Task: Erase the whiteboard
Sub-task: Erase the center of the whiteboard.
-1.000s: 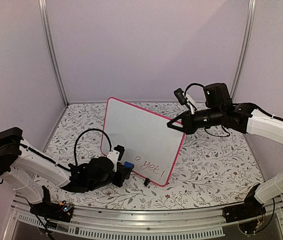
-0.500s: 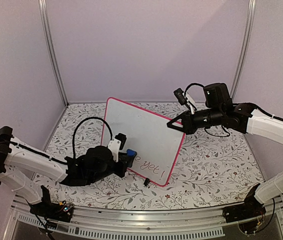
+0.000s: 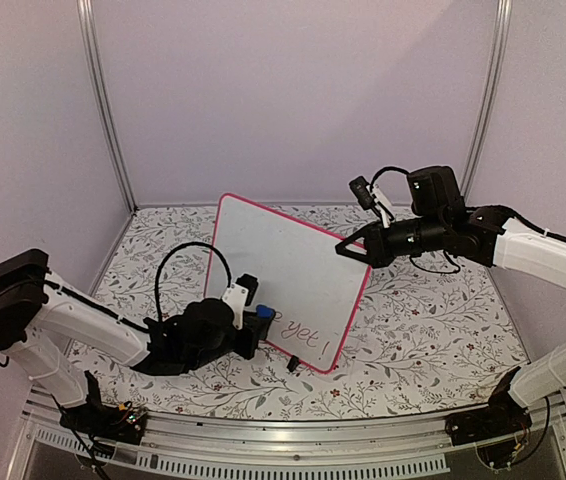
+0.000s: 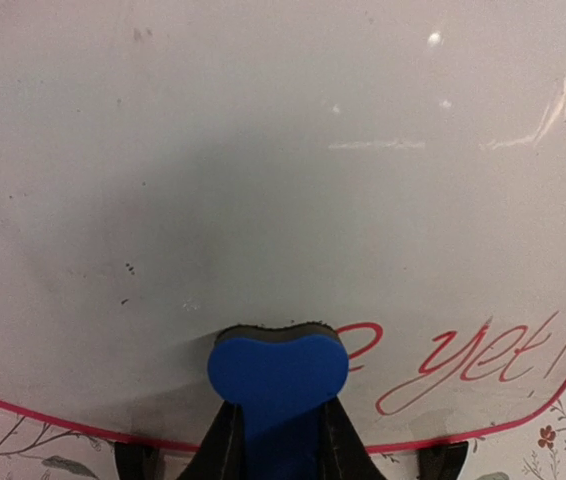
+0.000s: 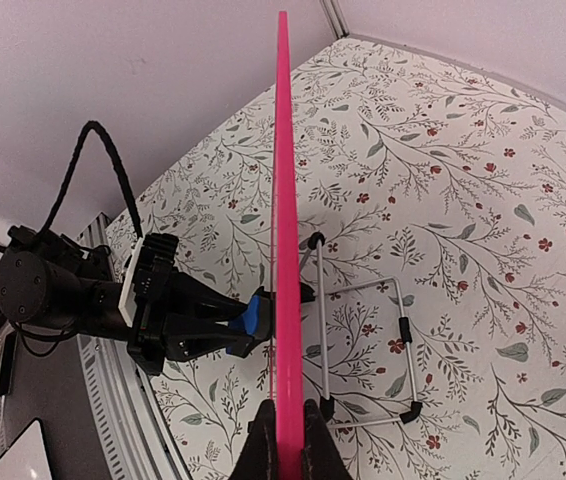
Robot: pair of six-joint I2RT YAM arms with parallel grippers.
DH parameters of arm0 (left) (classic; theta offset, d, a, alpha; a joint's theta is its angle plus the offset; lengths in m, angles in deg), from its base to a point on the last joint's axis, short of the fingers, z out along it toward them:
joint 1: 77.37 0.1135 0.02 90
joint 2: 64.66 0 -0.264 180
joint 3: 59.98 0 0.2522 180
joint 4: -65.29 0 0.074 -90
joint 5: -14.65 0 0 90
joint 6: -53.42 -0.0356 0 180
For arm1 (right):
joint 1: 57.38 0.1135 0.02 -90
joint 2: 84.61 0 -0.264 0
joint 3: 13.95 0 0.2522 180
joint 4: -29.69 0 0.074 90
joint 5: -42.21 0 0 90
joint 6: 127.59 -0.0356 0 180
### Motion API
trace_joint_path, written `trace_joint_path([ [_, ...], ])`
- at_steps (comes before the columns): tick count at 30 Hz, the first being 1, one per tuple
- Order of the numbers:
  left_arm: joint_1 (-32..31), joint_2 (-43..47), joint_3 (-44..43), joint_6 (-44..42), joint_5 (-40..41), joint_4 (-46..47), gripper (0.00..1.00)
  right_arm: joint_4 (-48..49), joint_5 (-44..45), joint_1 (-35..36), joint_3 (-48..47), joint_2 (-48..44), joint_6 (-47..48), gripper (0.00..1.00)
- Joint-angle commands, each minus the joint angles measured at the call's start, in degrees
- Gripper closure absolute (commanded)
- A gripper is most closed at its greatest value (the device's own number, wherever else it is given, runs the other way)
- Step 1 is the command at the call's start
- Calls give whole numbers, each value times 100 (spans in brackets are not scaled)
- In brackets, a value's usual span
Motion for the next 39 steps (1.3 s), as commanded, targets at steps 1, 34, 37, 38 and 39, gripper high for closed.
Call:
trace_joint_path([
  [1,-45,-322,180,225,-313,-50,97,-417,-349,150,115,81,438,100],
  [34,39,315,-536,-544,4,-458,97,-452,-358,150,78,99,438,100],
  [37,52,147,-529,-504,-15,-460,97,-449,-358,150,71,99,438,100],
  [38,48,102,-501,-469,-30,-448,97,-452,-358,150,72,92,442,100],
  [39,49,54,-462,-450,-44,-418,97,-449,-358,150,71,91,446,100],
])
